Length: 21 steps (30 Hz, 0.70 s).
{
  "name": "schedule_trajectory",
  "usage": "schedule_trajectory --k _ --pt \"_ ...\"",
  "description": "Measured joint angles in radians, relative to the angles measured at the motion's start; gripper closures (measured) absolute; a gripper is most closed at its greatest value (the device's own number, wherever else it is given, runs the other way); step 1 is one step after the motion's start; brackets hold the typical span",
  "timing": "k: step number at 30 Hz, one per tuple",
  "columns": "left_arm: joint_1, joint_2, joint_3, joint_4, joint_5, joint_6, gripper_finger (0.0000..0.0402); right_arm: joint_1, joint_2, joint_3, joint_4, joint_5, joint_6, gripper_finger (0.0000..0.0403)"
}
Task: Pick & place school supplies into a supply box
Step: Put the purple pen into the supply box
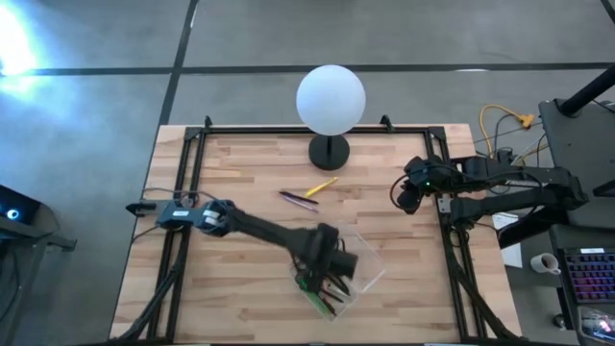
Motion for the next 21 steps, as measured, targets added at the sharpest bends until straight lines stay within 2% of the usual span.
schedule_trajectory --k 5,11,15,21 --pt "0.119 -0.014 -0.001 -0.059 0.001 0.014 0.026 0.0 -0.001 -0.014 0.001 0.007 0.0 0.0335" --pt "0.253 -0.03 -0.001 -0.058 0.004 0.22 0.0275 0.0 -0.001 -0.035 0.0 0.007 0.001 0.0335" --pt "0.327 -0.03 -0.039 -0.032 0.096 0.254 0.0276 0.0 -0.001 -0.046 0.0 0.008 0.004 0.0335" --pt "0.387 -0.041 -0.142 0.031 0.137 0.319 0.0276 0.0 0.0 -0.05 0.001 0.026 0.004 0.0335"
